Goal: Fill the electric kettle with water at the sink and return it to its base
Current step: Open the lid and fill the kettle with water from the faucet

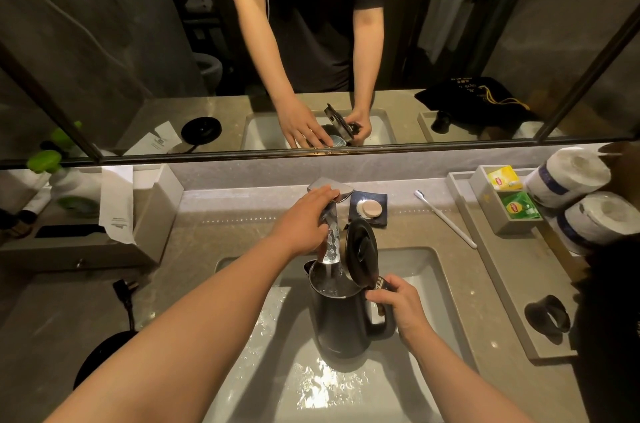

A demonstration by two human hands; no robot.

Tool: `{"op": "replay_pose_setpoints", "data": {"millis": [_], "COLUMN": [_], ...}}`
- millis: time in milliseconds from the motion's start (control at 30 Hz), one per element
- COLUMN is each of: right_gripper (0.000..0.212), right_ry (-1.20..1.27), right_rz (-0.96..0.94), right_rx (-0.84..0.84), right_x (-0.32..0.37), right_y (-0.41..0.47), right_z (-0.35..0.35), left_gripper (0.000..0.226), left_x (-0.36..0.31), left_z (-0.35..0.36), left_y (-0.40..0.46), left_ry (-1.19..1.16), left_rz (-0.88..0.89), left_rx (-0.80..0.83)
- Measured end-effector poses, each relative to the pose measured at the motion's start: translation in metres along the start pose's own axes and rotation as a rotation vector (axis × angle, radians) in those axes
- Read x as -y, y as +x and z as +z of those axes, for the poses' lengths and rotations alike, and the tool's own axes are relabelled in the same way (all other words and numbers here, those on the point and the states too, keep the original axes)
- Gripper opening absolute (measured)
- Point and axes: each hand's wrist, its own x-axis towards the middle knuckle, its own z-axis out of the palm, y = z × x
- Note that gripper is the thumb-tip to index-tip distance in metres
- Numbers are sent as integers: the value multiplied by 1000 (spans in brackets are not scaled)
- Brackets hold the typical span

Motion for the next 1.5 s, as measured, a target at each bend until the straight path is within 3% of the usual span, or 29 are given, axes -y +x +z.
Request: {"op": "replay_pose_setpoints", "data": {"millis": [167, 800, 1033, 1500], "right_gripper": [56, 38, 64, 56], "right_ry": [-23, -22, -31, -65], "right_rz": [-16, -10, -18, -12], "right_rx": [-9, 1, 2, 18], "right_x": [-3, -4, -4, -4], "right_y": [2, 3, 6, 7], "right_z": [1, 0, -1, -3], "left_gripper": [72, 62, 58, 58], "left_x": [0, -7, -8, -9], "left_z": [-1, -5, -11, -10], "left_y": [0, 1, 1, -4], "left_ry": [4, 42, 2, -73], "left_rz": [-3, 1, -17, -31], "left_rx": [7, 11, 26, 23]}}
